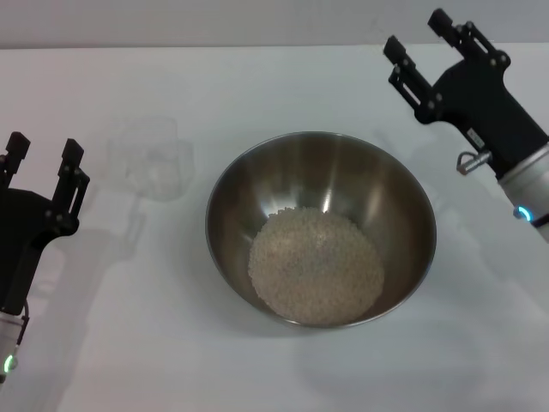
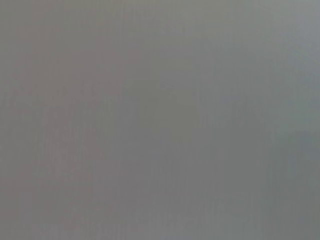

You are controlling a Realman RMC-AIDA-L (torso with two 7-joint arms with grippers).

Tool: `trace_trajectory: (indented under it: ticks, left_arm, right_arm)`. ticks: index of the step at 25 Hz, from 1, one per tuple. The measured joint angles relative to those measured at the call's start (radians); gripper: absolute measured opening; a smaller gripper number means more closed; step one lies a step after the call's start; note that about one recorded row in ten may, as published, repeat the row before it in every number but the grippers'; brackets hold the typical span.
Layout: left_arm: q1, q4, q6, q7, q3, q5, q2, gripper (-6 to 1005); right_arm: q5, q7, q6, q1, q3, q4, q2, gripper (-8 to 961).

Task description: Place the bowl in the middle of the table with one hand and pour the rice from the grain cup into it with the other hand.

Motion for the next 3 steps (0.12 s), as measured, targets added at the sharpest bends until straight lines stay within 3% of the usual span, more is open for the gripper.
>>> trace_trajectory:
  ticks: [3]
  left_arm:
    - [-0.009, 0.0, 0.004, -0.002, -0.005, -0.002, -0.001, 616]
  right_arm:
    - [0.0, -0.002, 0.012, 0.021, 0.015, 0.003, 0.0, 627]
